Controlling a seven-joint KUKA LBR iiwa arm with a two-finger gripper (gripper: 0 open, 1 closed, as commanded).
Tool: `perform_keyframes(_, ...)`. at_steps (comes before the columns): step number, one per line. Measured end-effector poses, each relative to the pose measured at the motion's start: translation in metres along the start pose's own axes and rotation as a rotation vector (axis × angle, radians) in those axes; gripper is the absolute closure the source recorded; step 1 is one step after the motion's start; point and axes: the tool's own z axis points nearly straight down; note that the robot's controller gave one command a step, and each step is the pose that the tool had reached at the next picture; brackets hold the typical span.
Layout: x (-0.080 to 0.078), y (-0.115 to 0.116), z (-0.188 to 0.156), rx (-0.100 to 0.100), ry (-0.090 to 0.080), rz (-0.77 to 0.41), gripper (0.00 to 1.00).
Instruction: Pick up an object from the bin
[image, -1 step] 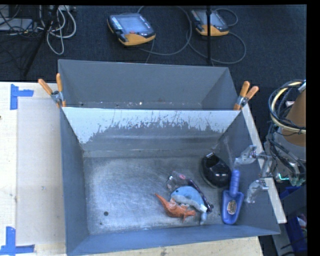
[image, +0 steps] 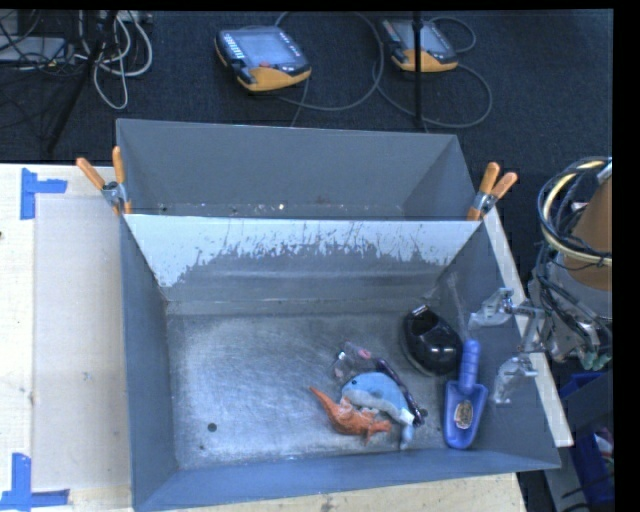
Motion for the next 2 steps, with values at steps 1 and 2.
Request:
perform_keyframes(1,0.005,0.0,0.042,0.0,-0.001,-0.147,0.0)
perform_keyframes(2,0.016,0.014,0.06,-0.001,0.002,-0.553,0.0)
